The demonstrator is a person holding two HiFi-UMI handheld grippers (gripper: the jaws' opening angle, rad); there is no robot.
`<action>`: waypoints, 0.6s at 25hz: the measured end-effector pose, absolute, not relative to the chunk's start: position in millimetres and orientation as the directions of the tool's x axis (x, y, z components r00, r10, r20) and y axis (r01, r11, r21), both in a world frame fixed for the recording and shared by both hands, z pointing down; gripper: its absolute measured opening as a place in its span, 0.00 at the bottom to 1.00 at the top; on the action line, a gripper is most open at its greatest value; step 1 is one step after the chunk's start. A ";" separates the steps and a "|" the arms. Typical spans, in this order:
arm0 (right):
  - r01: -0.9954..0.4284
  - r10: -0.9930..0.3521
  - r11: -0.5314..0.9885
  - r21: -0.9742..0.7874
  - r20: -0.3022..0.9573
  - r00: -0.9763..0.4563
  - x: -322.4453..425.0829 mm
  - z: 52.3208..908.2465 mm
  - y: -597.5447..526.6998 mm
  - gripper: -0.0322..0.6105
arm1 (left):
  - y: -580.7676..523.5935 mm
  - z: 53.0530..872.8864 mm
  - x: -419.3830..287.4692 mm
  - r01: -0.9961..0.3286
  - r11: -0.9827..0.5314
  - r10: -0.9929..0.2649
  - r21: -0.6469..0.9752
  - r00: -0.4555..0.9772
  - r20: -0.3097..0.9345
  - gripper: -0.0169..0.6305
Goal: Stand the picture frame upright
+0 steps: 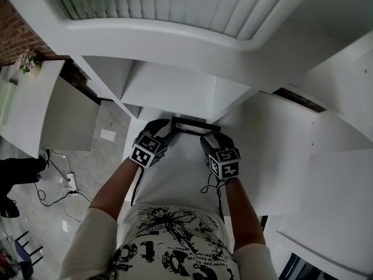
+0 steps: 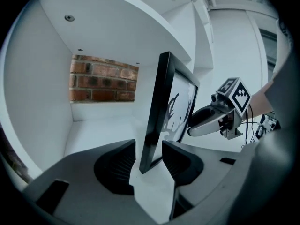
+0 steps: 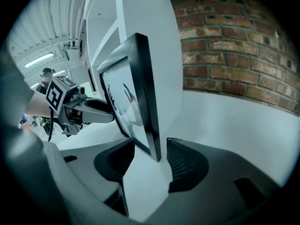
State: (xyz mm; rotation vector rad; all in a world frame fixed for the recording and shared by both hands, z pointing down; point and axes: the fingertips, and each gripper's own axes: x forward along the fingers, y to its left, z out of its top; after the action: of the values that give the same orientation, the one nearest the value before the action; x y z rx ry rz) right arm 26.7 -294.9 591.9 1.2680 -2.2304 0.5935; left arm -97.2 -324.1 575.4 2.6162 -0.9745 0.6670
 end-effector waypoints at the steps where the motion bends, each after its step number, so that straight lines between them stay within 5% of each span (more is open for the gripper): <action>1: -0.882 -0.667 0.461 -0.103 0.616 -0.420 28.9 590.7 -292.4 0.40 | -320.7 573.1 -100.0 -0.680 -0.728 -0.559 0.094 0.667 0.493 0.31; 4: -0.906 -0.712 0.422 -0.045 0.601 -0.362 36.0 580.9 -281.5 0.39 | -309.1 561.5 -113.1 -0.722 -0.686 -0.619 0.093 0.646 0.446 0.30; 6: -0.922 -0.755 0.388 -0.022 0.566 -0.331 43.0 570.7 -273.2 0.26 | -300.5 556.4 -121.9 -0.757 -0.645 -0.660 0.108 0.622 0.420 0.28; 11: -0.945 -0.829 0.328 -0.015 0.476 -0.295 56.6 545.7 -247.6 0.06 | -273.2 533.1 -127.6 -0.789 -0.607 -0.724 0.094 0.598 0.342 0.06; 15: -0.939 -0.848 0.341 -0.033 0.420 -0.323 57.5 527.6 -220.9 0.06 | -246.6 510.4 -119.5 -0.778 -0.623 -0.734 0.079 0.616 0.286 0.03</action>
State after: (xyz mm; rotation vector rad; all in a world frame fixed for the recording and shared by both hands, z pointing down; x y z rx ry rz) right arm 57.5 -220.9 527.6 1.5863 -2.2822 0.3887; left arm -119.5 -246.6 510.4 2.6445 -1.2518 0.3361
